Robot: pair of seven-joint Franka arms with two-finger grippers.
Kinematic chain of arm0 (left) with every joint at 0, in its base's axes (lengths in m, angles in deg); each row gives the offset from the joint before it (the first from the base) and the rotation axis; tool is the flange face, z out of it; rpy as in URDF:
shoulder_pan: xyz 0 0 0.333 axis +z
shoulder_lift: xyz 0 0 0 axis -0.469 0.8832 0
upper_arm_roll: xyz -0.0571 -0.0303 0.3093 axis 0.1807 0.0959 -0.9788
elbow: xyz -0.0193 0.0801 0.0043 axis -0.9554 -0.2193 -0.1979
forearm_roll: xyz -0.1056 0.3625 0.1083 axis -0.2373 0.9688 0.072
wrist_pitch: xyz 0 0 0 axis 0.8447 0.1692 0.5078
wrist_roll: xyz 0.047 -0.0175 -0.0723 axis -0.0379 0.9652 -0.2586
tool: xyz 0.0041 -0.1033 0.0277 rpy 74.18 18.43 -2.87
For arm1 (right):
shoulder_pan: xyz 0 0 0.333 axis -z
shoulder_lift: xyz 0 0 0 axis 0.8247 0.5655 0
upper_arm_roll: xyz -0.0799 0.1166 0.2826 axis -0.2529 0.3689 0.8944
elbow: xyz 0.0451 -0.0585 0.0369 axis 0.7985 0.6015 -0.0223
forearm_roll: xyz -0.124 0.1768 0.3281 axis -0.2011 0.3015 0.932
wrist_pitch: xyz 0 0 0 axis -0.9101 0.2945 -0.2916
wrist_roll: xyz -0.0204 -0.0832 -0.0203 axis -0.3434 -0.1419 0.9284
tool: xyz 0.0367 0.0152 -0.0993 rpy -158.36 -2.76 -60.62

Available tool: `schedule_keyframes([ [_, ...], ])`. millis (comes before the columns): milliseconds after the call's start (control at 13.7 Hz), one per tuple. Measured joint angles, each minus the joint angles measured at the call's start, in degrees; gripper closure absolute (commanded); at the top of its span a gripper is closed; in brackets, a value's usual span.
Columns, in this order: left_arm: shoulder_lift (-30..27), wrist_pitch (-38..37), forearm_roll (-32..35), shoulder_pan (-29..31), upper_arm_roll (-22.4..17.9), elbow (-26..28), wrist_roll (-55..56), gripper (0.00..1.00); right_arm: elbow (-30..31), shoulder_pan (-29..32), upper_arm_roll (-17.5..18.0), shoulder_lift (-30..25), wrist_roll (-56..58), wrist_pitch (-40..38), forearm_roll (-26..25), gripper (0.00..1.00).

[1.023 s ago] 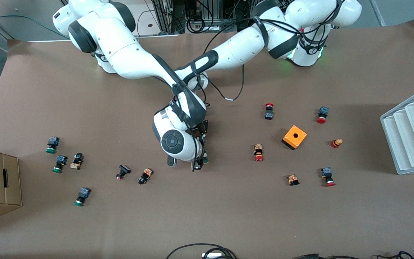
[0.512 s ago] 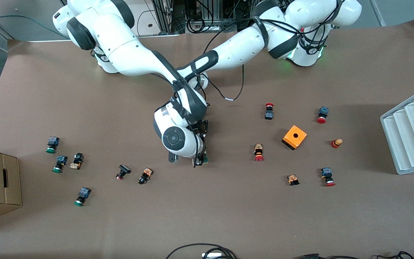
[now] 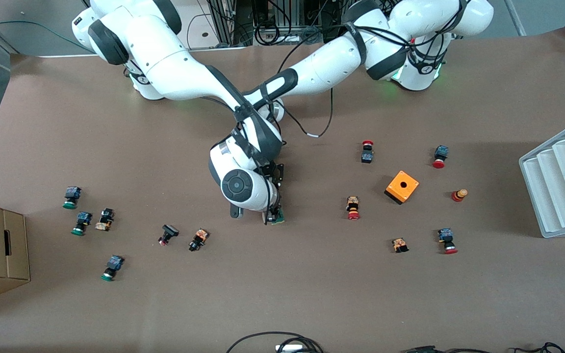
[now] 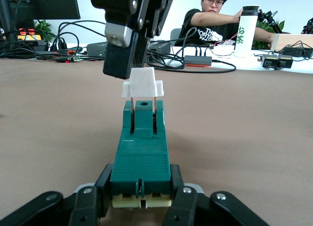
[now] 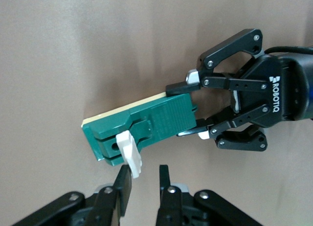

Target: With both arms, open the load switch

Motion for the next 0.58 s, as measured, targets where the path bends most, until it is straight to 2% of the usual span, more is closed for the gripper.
schedule_keyframes([
  [585, 0.0, 0.0, 0.0, 0.0, 0.0, 0.0, -0.3, 0.5, 2.0, 0.1, 0.1, -1.3, 1.2, 0.0, 0.0, 0.71],
])
